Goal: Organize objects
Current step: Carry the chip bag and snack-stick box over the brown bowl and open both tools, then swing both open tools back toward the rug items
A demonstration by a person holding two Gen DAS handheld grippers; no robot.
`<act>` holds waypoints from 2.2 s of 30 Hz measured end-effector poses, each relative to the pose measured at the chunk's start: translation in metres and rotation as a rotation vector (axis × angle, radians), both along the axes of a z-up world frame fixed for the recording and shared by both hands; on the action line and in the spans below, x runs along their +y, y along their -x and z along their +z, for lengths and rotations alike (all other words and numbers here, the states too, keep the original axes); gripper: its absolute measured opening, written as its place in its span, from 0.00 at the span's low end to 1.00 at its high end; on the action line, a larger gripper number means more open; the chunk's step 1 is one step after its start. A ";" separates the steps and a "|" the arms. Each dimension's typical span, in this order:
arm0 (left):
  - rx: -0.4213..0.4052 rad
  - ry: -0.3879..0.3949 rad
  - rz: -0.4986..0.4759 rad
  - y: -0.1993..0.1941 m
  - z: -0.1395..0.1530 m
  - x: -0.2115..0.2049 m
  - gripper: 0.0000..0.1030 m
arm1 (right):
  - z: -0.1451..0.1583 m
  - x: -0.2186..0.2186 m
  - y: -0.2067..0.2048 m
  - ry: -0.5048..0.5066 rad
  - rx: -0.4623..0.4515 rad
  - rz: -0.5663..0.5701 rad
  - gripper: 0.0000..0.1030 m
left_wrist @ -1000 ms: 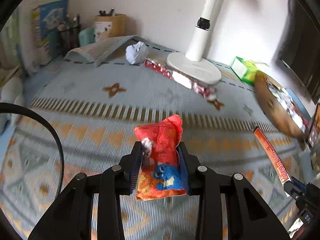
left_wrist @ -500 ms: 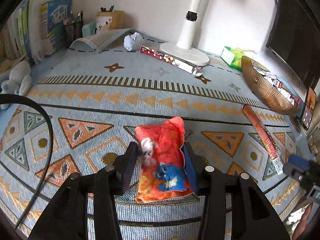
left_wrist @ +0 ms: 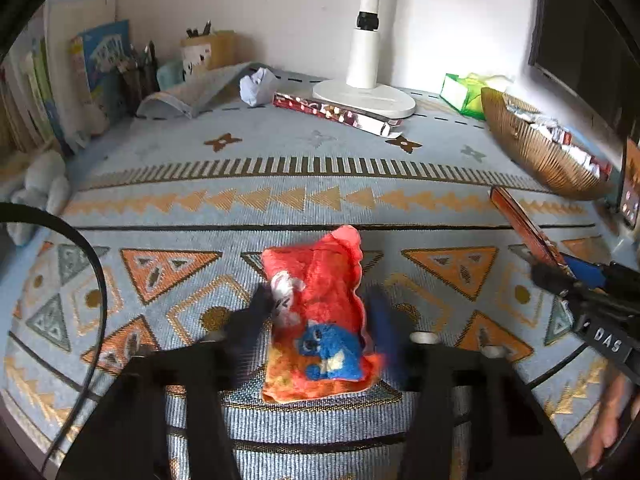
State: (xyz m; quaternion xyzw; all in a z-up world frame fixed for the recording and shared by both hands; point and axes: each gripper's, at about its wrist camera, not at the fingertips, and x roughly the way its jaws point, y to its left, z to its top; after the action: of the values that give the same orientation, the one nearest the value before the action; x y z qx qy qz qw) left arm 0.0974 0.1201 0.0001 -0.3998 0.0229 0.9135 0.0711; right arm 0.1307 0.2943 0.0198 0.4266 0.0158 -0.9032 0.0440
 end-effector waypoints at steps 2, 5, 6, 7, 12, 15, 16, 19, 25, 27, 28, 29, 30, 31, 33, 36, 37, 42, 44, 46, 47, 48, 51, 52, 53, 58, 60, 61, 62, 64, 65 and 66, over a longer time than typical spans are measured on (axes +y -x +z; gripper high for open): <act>0.007 0.010 0.002 -0.002 0.001 0.002 0.31 | 0.001 0.000 -0.001 0.006 -0.002 0.020 0.16; 0.012 -0.032 -0.032 -0.008 0.005 0.004 0.30 | 0.003 0.002 -0.006 0.151 -0.041 0.065 0.16; 0.014 -0.089 -0.058 -0.010 0.010 0.004 0.30 | 0.005 0.003 -0.010 0.182 -0.043 0.067 0.16; 0.017 -0.125 -0.075 -0.011 0.014 0.004 0.30 | 0.008 0.004 -0.013 0.208 -0.042 0.072 0.16; 0.084 -0.155 -0.173 -0.014 0.045 0.032 0.30 | 0.044 0.022 -0.029 0.316 0.051 0.080 0.16; 0.132 -0.174 -0.238 -0.006 0.074 0.053 0.30 | 0.075 0.041 -0.034 0.310 0.131 0.055 0.16; 0.155 -0.181 -0.265 0.000 0.087 0.063 0.30 | 0.084 0.048 -0.034 0.306 0.155 0.044 0.16; 0.214 -0.198 -0.331 0.016 0.119 0.090 0.30 | 0.115 0.076 -0.032 0.290 0.240 -0.007 0.16; 0.291 -0.220 -0.409 0.059 0.161 0.148 0.30 | 0.170 0.142 -0.015 0.266 0.384 -0.174 0.16; 0.292 -0.231 -0.430 0.077 0.167 0.168 0.30 | 0.180 0.162 -0.001 0.273 0.397 -0.222 0.16; 0.283 -0.237 -0.439 0.084 0.167 0.176 0.30 | 0.183 0.170 0.005 0.280 0.396 -0.238 0.16; 0.272 -0.244 -0.446 0.093 0.166 0.184 0.30 | 0.184 0.177 0.013 0.287 0.393 -0.251 0.16; 0.260 -0.250 -0.454 0.101 0.164 0.192 0.30 | 0.184 0.184 0.021 0.290 0.388 -0.262 0.16; 0.245 -0.252 -0.462 0.112 0.160 0.201 0.30 | 0.183 0.188 0.028 0.290 0.384 -0.270 0.16; 0.214 -0.258 -0.470 0.127 0.152 0.213 0.30 | 0.180 0.196 0.043 0.292 0.369 -0.283 0.16; 0.172 -0.275 -0.487 0.148 0.139 0.227 0.30 | 0.172 0.204 0.061 0.334 0.359 -0.299 0.16; 0.161 -0.278 -0.489 0.153 0.135 0.231 0.30 | 0.170 0.208 0.064 0.347 0.359 -0.300 0.16; 0.086 -0.345 -0.476 0.173 0.115 0.234 0.52 | 0.151 0.210 0.090 0.376 0.299 -0.295 0.39; 0.034 -0.347 -0.481 0.178 0.108 0.233 0.53 | 0.138 0.215 0.097 0.411 0.258 -0.307 0.51; 0.027 -0.346 -0.486 0.177 0.105 0.225 0.53 | 0.133 0.217 0.096 0.421 0.244 -0.315 0.51; 0.039 -0.343 -0.487 0.174 0.106 0.221 0.53 | 0.132 0.218 0.093 0.421 0.239 -0.316 0.51; 0.051 -0.340 -0.485 0.170 0.108 0.215 0.53 | 0.133 0.218 0.090 0.421 0.239 -0.318 0.51; 0.071 -0.347 -0.472 0.158 0.115 0.193 0.53 | 0.136 0.218 0.080 0.429 0.236 -0.334 0.51; 0.076 -0.353 -0.463 0.154 0.117 0.183 0.53 | 0.137 0.217 0.076 0.433 0.236 -0.336 0.51; 0.083 -0.357 -0.453 0.150 0.120 0.173 0.53 | 0.139 0.215 0.072 0.437 0.238 -0.337 0.51; 0.154 -0.353 -0.382 0.120 0.140 0.109 0.53 | 0.160 0.184 0.053 0.420 0.257 -0.282 0.51; 0.183 -0.332 -0.337 0.107 0.146 0.081 0.54 | 0.169 0.165 0.045 0.405 0.272 -0.243 0.51; 0.200 -0.310 -0.304 0.101 0.148 0.066 0.54 | 0.172 0.157 0.042 0.401 0.279 -0.225 0.51; 0.217 -0.280 -0.265 0.094 0.149 0.051 0.55 | 0.176 0.147 0.039 0.398 0.285 -0.205 0.54; 0.240 -0.232 -0.197 0.081 0.148 0.022 0.57 | 0.178 0.123 0.035 0.392 0.296 -0.159 0.60; 0.244 -0.219 -0.174 0.077 0.147 0.011 0.65 | 0.178 0.112 0.034 0.388 0.299 -0.133 0.60; 0.245 -0.207 -0.148 0.073 0.144 -0.002 0.71 | 0.176 0.100 0.034 0.382 0.297 -0.109 0.60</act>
State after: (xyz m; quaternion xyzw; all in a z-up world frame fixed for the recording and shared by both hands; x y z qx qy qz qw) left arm 0.0239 0.1180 0.1437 -0.2732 -0.0334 0.9452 0.1758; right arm 0.0967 0.3940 0.1954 0.2732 -0.1718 -0.9437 0.0722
